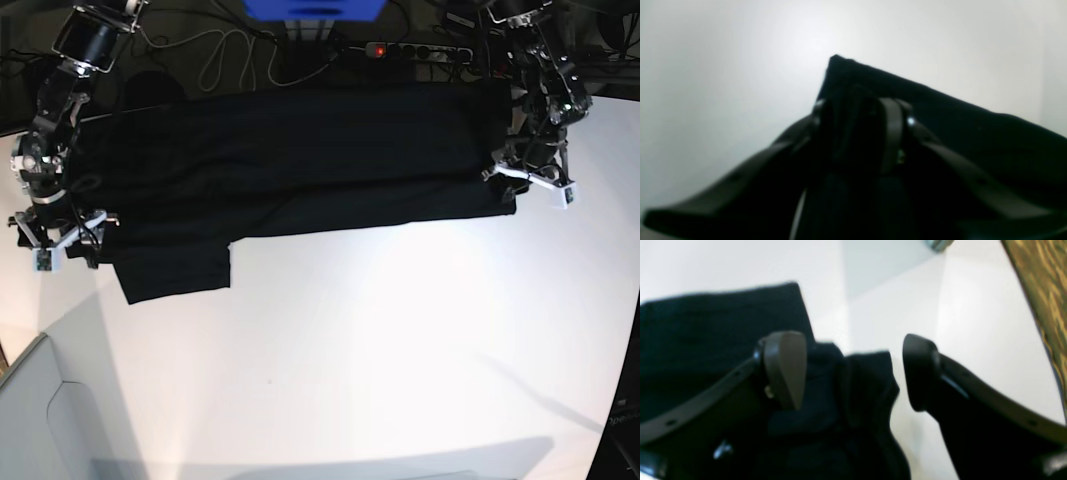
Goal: Fold the T-shirt properly
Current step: 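Lift the hem and fold it toward the collar with both grippers, then regrasp the folded edge with the right gripper and pull it up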
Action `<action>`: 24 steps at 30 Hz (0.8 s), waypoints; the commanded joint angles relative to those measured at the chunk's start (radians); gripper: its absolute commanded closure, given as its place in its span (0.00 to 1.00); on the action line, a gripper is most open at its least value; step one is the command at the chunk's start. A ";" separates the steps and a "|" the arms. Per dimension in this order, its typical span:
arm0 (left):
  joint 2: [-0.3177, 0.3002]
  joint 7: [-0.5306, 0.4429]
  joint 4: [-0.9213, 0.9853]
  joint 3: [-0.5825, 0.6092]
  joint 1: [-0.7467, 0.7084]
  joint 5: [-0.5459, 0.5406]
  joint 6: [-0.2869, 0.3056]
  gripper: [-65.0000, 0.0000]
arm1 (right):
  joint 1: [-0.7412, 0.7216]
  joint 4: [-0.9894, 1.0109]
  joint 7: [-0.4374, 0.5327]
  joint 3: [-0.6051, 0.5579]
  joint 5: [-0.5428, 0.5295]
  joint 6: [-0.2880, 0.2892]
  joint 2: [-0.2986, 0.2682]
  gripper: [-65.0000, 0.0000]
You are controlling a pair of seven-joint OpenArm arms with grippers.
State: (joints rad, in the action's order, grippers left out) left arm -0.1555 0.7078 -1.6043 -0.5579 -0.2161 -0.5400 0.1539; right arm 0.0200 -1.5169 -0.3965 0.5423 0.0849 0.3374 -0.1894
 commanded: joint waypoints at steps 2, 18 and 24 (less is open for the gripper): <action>-0.013 -0.020 -0.014 -0.003 0.007 -0.013 0.005 0.81 | -0.012 -0.018 0.023 0.003 -0.009 0.013 -0.014 0.32; 0.004 -0.020 -0.029 -0.003 -0.016 -0.015 0.002 1.00 | -0.090 -0.003 -0.022 -0.014 -0.009 0.013 -0.020 0.32; 0.009 -0.021 -0.072 -0.003 -0.046 -0.019 0.002 1.00 | -0.259 0.134 -0.187 -0.121 -0.006 0.045 -0.057 0.32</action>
State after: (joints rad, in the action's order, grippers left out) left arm -0.1364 0.7055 -1.6573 -0.5579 -0.2619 -0.5453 0.1532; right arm -0.2234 -1.3666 -0.6067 0.4164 0.0845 0.3664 -0.2333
